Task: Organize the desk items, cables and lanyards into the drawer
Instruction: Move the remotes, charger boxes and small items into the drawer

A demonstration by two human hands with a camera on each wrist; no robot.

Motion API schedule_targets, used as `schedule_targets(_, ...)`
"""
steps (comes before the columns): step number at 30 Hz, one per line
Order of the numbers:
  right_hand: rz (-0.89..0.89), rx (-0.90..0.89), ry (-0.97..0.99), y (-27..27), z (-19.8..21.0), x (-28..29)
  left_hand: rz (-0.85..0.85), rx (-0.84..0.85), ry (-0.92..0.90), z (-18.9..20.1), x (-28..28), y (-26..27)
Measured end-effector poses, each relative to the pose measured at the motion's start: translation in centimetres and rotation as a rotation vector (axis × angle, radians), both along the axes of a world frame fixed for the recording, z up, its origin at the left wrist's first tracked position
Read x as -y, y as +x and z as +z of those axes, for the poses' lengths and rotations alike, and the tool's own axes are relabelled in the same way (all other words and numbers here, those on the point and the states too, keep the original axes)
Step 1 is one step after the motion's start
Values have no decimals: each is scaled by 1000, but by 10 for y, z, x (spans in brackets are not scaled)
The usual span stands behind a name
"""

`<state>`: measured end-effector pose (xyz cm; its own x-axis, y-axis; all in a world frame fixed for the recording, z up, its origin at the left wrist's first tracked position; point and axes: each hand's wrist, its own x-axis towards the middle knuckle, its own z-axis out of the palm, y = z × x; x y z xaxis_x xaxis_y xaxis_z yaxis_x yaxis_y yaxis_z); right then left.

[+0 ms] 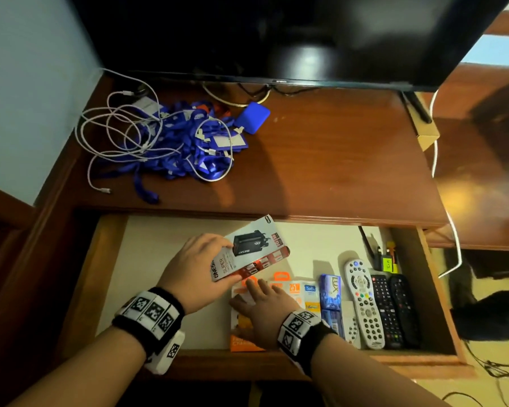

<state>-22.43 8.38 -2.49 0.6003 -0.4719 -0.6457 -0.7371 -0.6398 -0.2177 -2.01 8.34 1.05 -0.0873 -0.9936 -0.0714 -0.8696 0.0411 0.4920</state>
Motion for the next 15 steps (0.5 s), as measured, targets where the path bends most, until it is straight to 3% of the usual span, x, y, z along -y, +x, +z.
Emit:
schedule_targets(6, -117, 184, 17, -66, 33, 9, -114, 112, 110, -29, 21, -31)
schedule_targets(11, -338, 214, 32, -135, 37, 27, -188, 213, 212, -43, 42, -62)
schedule_targets(15, -410, 195, 14, -167, 39, 39, -187, 256, 250, -52, 53, -77)
